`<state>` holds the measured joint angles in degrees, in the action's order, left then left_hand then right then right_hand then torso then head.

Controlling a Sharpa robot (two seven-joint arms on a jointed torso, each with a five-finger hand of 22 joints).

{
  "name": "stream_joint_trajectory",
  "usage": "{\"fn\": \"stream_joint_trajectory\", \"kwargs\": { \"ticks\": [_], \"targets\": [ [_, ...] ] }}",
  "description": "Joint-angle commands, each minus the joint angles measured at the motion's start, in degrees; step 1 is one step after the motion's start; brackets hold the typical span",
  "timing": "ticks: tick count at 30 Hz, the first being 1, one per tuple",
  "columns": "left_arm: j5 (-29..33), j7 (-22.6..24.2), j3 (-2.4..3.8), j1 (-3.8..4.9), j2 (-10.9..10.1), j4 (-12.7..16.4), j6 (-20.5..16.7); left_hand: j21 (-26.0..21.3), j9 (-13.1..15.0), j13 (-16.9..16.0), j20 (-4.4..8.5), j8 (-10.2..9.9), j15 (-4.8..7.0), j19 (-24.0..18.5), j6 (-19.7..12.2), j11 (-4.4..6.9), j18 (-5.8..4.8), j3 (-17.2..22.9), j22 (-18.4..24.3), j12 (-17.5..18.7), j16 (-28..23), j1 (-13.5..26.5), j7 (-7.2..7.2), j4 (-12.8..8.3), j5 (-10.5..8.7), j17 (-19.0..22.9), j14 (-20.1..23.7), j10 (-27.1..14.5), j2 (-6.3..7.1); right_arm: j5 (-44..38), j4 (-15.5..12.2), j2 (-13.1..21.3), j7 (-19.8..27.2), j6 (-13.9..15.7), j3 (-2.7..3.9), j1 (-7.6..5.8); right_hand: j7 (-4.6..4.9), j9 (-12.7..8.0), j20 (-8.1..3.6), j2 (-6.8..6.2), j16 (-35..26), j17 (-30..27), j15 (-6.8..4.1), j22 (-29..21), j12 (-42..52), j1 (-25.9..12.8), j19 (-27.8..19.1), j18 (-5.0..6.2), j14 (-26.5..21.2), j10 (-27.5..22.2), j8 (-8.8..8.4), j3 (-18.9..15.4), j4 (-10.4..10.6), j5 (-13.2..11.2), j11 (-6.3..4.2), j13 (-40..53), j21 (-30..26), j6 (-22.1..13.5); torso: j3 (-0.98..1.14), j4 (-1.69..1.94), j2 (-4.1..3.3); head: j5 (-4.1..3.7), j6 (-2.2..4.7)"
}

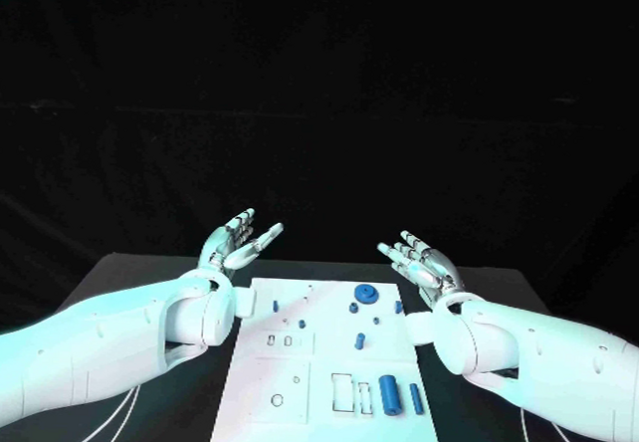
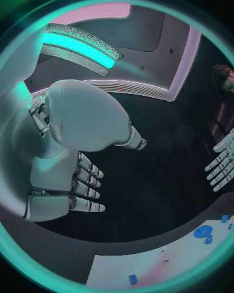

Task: Assemble the parts on the task board

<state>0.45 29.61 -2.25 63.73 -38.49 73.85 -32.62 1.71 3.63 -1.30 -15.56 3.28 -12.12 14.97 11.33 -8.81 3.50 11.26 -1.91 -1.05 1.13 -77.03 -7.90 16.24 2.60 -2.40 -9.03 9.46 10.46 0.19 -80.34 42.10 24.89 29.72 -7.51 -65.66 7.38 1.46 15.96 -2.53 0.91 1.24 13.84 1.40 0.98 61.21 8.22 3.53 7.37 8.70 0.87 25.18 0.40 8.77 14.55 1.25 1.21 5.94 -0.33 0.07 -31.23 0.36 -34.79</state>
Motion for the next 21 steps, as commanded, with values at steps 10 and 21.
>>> {"fn": "stream_joint_trajectory", "kwargs": {
  "ticks": [10,21],
  "targets": [
    [-0.08,2.22,-0.02,0.42,-3.90,2.25,7.38,3.82,3.16,-1.60,-1.16,4.47,-2.00,13.56,11.54,-4.45,2.54,2.57,-1.98,-2.94,5.12,-3.74,-7.32,0.44,0.25,-3.91,-17.16,15.49,-2.75,-22.56,5.12,0.50,-2.32,-7.74,-1.77,-3.32,9.16,4.66,0.66,-1.97,6.95,4.38,-0.60,3.24,3.78,11.66,21.37,3.86,26.90,27.73,6.94,3.34,-6.31,-0.71,0.02,1.92,7.79,21.18,0.02,-0.37,-1.25,0.04,-0.58],
    [-4.00,1.04,0.29,1.28,-7.31,5.93,8.49,11.81,8.73,-3.24,0.24,14.15,3.54,34.58,34.53,-1.99,7.11,5.69,-4.58,-8.84,15.62,-5.84,-5.93,-1.70,0.24,-11.45,-43.88,46.06,-3.24,-42.04,6.04,0.89,-5.70,-6.37,-1.71,-5.75,6.21,8.06,-1.80,-4.76,12.40,6.82,-5.78,5.28,3.96,13.32,42.03,6.99,49.64,49.76,12.83,6.63,-7.03,-0.04,-4.06,2.36,15.72,42.73,0.11,-0.08,-3.50,-0.22,-0.25]
  ]
}}
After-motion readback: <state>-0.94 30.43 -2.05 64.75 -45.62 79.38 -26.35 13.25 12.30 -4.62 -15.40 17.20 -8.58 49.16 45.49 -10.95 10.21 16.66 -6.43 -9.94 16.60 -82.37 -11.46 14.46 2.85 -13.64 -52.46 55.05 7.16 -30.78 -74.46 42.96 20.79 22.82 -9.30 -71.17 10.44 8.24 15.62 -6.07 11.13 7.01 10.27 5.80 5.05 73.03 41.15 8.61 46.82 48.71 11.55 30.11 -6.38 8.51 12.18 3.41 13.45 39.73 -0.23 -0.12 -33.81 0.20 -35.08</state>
